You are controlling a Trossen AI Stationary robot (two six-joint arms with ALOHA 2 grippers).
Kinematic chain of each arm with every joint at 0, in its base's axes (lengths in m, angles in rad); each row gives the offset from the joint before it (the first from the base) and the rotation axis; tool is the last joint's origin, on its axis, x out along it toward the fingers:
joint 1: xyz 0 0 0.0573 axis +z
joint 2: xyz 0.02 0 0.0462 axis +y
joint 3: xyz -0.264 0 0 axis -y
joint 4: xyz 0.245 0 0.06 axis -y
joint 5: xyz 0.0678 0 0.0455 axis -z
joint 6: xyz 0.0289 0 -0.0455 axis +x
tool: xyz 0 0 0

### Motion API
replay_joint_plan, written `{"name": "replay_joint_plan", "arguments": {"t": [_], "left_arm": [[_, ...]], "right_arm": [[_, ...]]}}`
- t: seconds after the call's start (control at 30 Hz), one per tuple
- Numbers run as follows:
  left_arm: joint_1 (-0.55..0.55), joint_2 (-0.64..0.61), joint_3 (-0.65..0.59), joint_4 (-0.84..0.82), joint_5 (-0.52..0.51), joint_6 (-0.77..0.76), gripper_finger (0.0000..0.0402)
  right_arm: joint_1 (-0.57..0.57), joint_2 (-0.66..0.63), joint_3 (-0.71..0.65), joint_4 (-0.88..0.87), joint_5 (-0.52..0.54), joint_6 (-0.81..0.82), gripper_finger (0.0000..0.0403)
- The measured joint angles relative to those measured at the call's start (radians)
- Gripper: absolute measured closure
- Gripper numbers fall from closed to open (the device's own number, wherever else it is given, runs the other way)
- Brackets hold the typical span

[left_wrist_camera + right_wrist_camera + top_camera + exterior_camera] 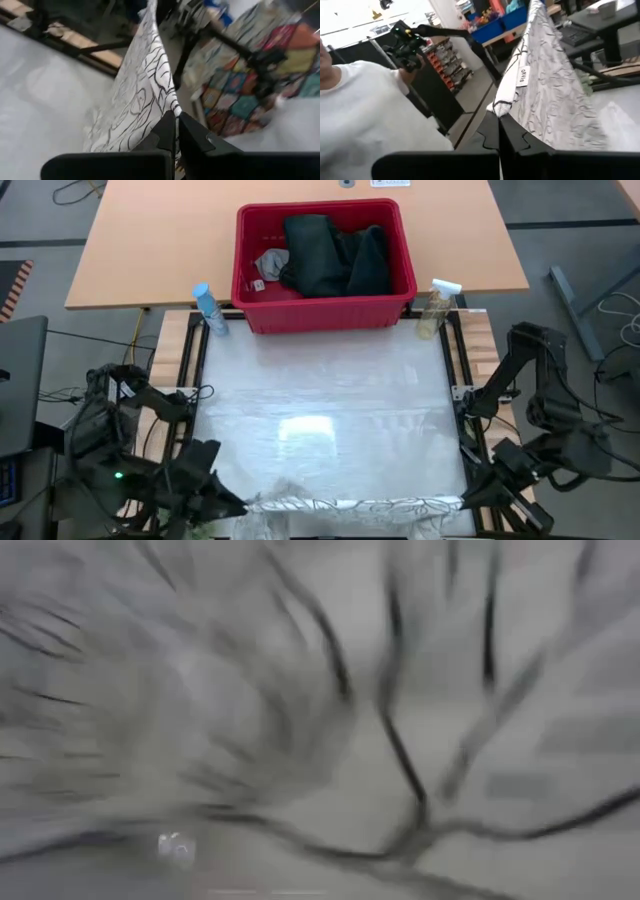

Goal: Fold laundry
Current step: Fold the white-patterned shirt

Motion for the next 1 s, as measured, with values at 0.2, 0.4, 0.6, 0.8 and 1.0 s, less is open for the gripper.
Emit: {"name": "replay_joint_plan", "arguments": {"t": [0.2,0.4,0.6,0.8,1.0], "left_arm": [[-0.037,0.0,0.002,0.136,-0.022,-0.058,0.0401],[-0.045,-0.016,0.076,-0.146,-0.073,-0.176,0.0401],[0.01,-0.045,0.028,-0.655,0.033,-0.598,0.0401],[0.1,-0.101,-0.149,-0.634,0.121,-0.472,0.0401],[0.192,-0.147,-0.429,-0.657,0.217,-0.411,0.0401]], "right_arm": [[0.056,0.013,0.032,-0.013,0.131,0.0,0.0387],[0.066,0.012,0.034,-0.2,0.303,0.233,0.0387],[-0.025,0.047,0.034,-0.62,0.226,0.762,0.0387],[-0.157,0.083,0.034,-0.919,0.095,1.025,0.0388],[-0.292,0.098,0.033,-0.943,0.039,0.931,0.0388]]}}
